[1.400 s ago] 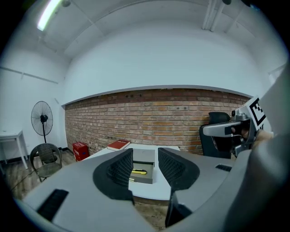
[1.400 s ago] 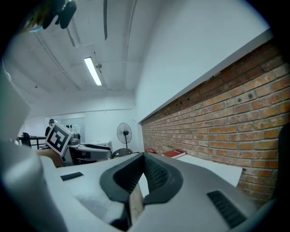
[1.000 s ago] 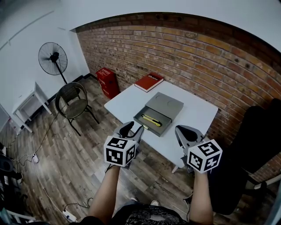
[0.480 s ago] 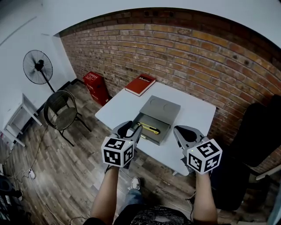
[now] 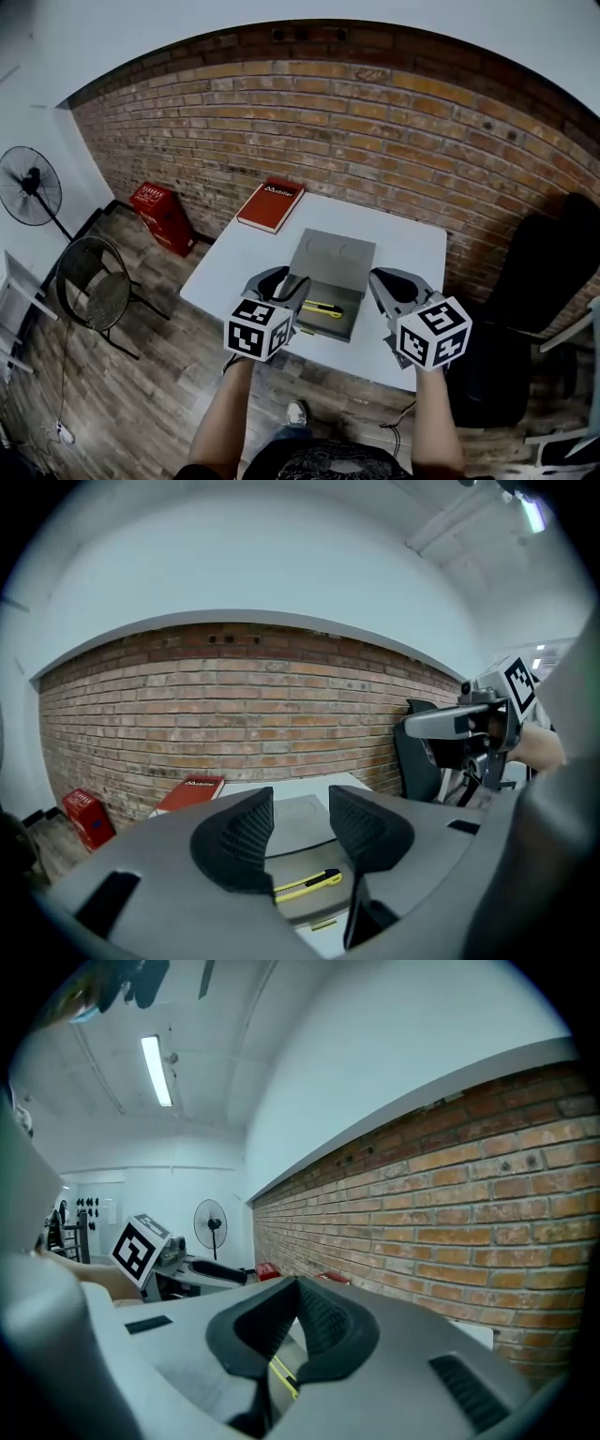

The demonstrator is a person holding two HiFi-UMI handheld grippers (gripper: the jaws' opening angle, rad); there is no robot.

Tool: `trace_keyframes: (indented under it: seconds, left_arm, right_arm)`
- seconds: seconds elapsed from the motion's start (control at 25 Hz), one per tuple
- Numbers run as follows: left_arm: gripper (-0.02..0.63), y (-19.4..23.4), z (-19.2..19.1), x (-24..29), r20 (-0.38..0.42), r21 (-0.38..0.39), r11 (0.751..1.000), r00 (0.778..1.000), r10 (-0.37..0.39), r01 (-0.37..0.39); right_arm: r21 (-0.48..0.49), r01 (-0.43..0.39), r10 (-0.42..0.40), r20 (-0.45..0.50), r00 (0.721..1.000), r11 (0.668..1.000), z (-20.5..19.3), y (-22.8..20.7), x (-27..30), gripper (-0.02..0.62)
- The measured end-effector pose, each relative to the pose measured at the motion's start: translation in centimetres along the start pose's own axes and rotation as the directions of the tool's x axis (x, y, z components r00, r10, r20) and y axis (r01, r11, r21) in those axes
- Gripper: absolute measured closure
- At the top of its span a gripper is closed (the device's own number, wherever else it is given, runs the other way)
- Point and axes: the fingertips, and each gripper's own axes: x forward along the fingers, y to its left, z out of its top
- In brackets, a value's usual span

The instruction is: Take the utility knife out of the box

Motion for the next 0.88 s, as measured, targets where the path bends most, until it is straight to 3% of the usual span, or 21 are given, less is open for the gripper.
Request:
trace_keyframes:
  seconds: [0.2, 0.6, 0.88]
  left_arm:
    - [0.419, 1.2, -0.4, 2.1, -0.033, 0.052, 0.993, 0.994, -0.103, 0.105]
    - [0.419, 2.7, -0.5, 5.5, -0.067, 0.135, 0.960, 0.969, -0.237, 0.244]
    - [0.419, 1.6, -1.5, 8.0, -0.127, 0.206, 0.908, 0.930, -0.345, 0.365]
  right_arm:
    - [0.028, 0.086, -0.086, -0.002, 0.996, 0.996, 0.2, -0.5, 2.3, 0.577]
    - [0.041, 0.178, -0.178, -0.015, 0.984, 0.983, 0.1, -1.1, 4.3, 0.577]
    - [0.065, 0.238, -0.237, -0.031, 0.971, 0.969, -0.7, -2.5, 4.4, 0.577]
